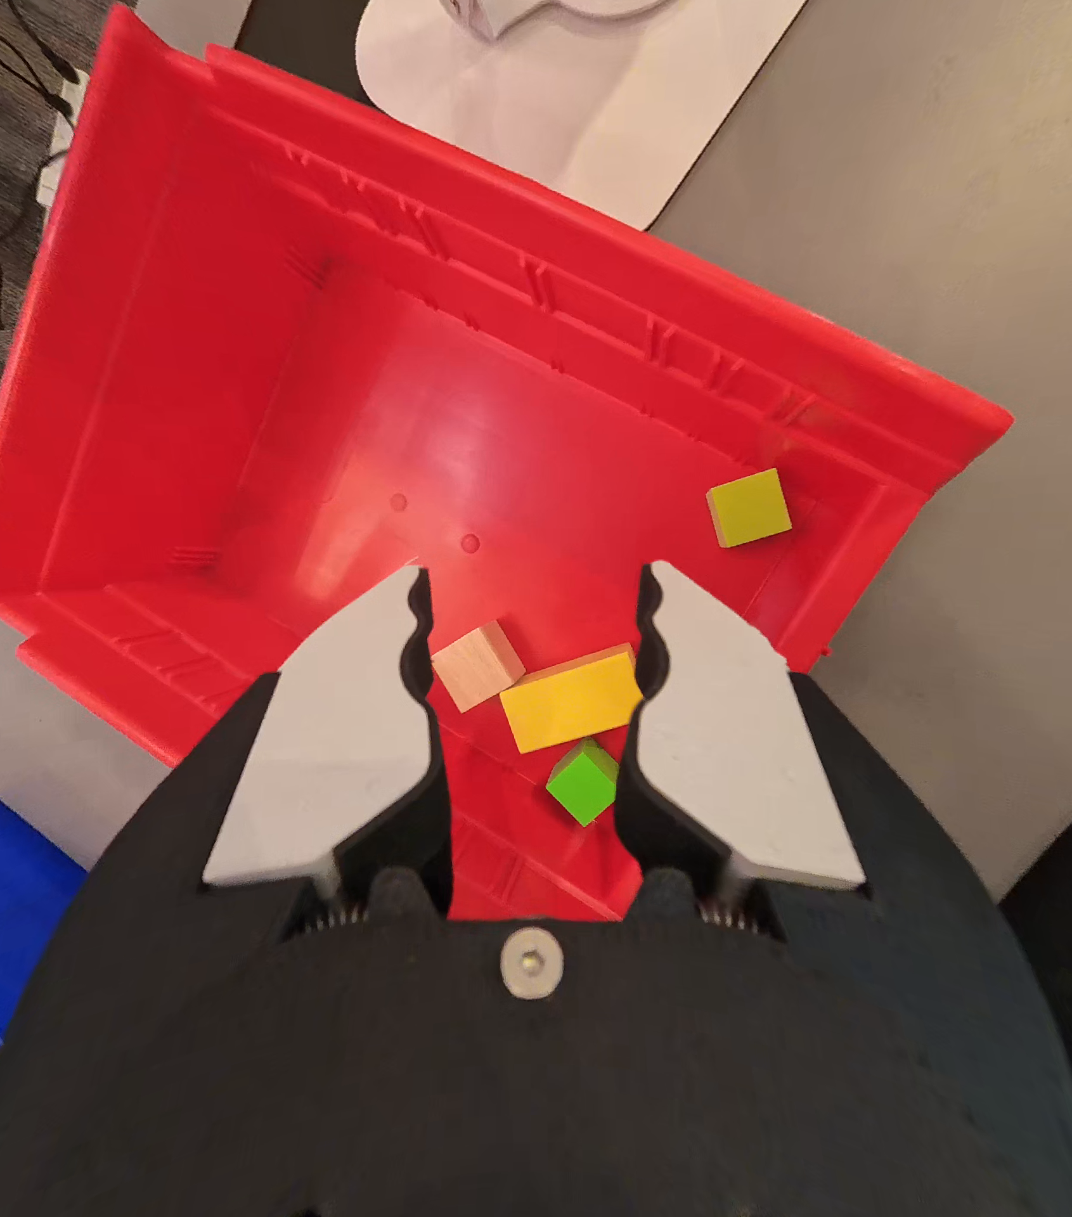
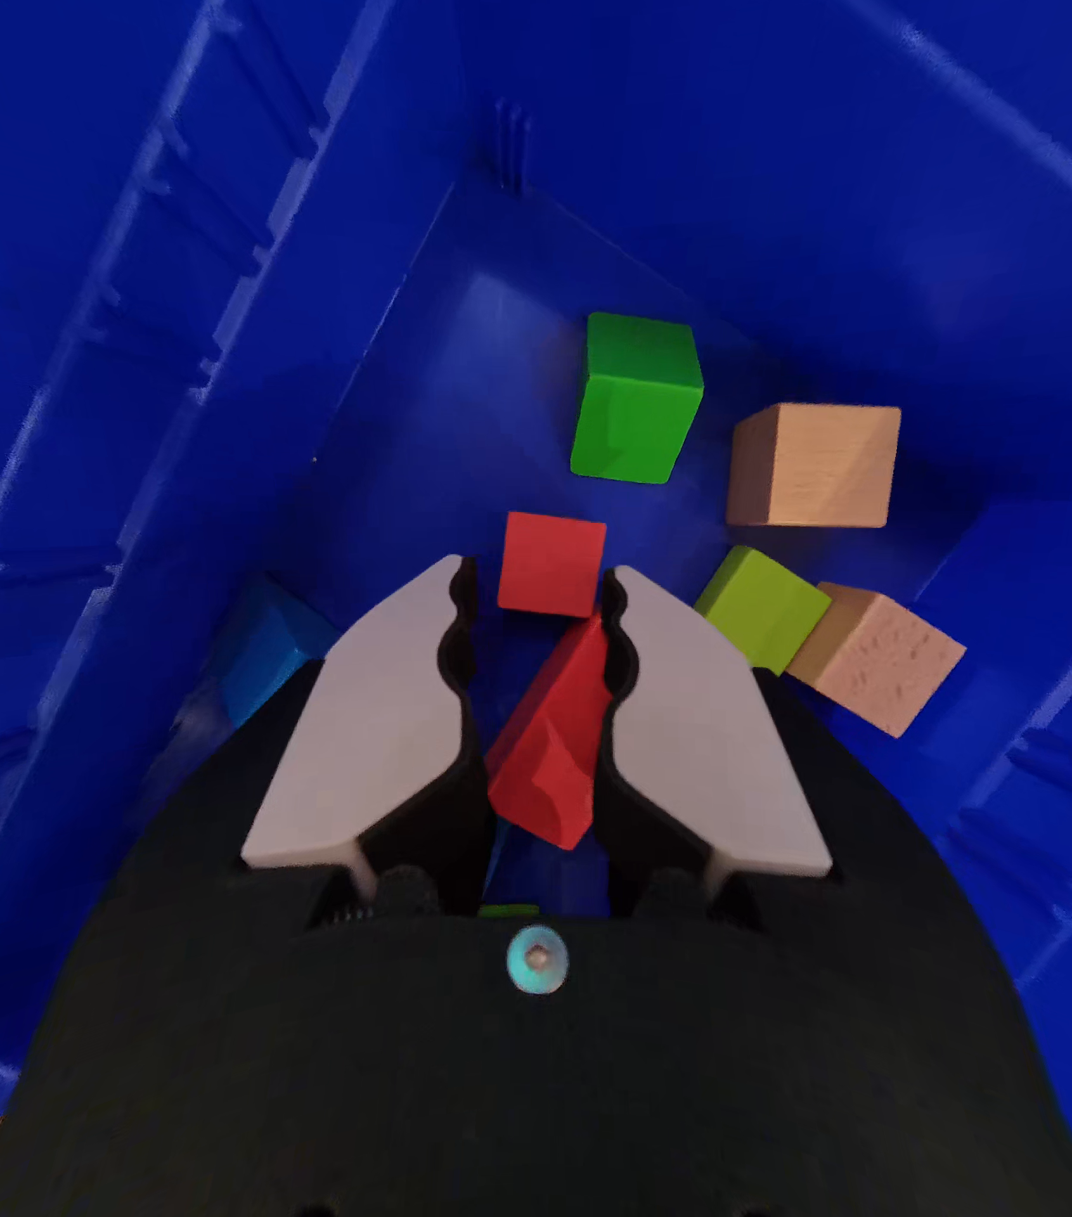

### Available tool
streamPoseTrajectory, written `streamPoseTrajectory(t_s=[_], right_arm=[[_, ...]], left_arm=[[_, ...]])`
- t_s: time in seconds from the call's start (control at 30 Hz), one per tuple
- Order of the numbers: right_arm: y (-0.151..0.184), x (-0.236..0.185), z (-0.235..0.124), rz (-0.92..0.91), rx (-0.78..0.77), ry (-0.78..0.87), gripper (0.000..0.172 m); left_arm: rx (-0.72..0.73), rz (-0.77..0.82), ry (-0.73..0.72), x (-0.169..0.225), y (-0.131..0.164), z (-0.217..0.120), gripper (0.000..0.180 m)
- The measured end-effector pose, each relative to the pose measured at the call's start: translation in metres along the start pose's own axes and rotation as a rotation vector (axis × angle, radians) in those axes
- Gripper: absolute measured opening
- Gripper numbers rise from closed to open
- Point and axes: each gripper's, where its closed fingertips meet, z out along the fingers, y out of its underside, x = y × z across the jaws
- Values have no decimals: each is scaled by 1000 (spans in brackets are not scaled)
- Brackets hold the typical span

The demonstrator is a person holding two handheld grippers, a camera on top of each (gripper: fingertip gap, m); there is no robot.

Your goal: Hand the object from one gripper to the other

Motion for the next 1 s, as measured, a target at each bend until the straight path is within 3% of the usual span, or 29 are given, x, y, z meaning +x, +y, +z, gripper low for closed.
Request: streamPoseTrajectory(t_s=[0.17, 0.37, 0.53, 0.7, 0.8, 1.0], right_arm=[[0, 0, -10, -10, 9, 39, 52], [-6, -13, -56, -60, 135, 92, 52], [4, -38, -88, -105, 205, 115, 50], [16, -65, -100, -141, 235, 105, 49], [20, -78, -106, -152, 250, 99, 47], [28, -95, -120, -172, 278, 95, 46]], left_arm=[[-41, 21, 27, 2, 5, 5, 65], [-86, 205, 88, 13, 14, 13, 62], [-283, 395, 134, 18, 49, 28, 61], [-419, 556, 190, 24, 76, 37, 46], [-439, 610, 216, 29, 75, 37, 37], [-458, 619, 270, 36, 80, 32, 43]])
